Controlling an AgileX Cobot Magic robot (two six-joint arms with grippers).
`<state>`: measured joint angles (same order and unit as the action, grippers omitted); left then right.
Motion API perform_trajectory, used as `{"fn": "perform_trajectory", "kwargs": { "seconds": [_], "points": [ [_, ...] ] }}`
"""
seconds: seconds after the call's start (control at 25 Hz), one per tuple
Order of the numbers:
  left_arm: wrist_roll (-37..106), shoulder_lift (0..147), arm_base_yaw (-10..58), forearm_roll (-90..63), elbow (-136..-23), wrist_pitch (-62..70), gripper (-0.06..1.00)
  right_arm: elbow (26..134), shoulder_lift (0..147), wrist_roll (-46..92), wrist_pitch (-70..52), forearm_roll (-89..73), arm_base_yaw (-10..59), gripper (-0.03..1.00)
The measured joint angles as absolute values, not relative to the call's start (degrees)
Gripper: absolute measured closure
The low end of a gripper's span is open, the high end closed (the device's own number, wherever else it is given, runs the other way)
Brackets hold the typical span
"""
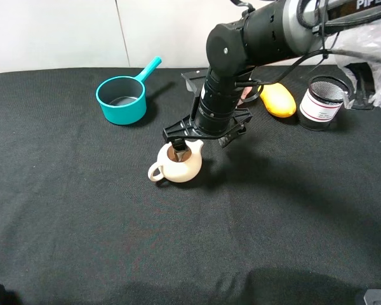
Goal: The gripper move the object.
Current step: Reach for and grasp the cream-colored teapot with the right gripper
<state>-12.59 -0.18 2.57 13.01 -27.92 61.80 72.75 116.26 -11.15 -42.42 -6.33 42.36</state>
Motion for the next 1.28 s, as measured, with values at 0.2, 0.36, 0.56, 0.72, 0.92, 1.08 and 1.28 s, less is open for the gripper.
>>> {"fn": "perform_trajectory", "kwargs": {
  "seconds": [0.2, 0.36, 0.56, 0.72, 0.92, 1.08, 1.28],
  "points": [
    [-12.6, -0.2, 2.6, 13.0, -27.9, 61.8, 0.04, 72.8, 117.1, -11.0, -42.2, -6.5, 42.4, 0.27],
    [-12.6, -0.2, 2.6, 13.0, -27.9, 61.8, 0.04, 72.8, 117.7, -10.9, -42.2, -6.7, 42.2, 0.27],
    [-12.6, -0.2, 2.6, 13.0, -27.9, 61.8, 0.04, 72.9, 117.7, -10.7, -41.9, -6.9, 42.2, 0.27],
    [-12.6, -0.2, 2.6, 13.0, -27.9, 61.8, 0.04, 72.9, 117.8, -10.5, -41.3, -6.9, 42.2, 0.27],
    [-12.6, -0.2, 2.6, 13.0, -27.9, 61.8, 0.04, 72.9, 117.8, -10.3, -41.2, -6.9, 42.2, 0.27],
    [-12.6, -0.2, 2.6, 13.0, -27.9, 61.8, 0.04, 72.9, 117.8, -10.3, -41.2, -6.9, 42.2, 0.27],
    [-12.6, -0.2, 2.6, 13.0, -27.9, 61.8, 0.04, 72.9, 117.8, -10.3, -41.2, -6.9, 42.2, 0.27]
  ]
}}
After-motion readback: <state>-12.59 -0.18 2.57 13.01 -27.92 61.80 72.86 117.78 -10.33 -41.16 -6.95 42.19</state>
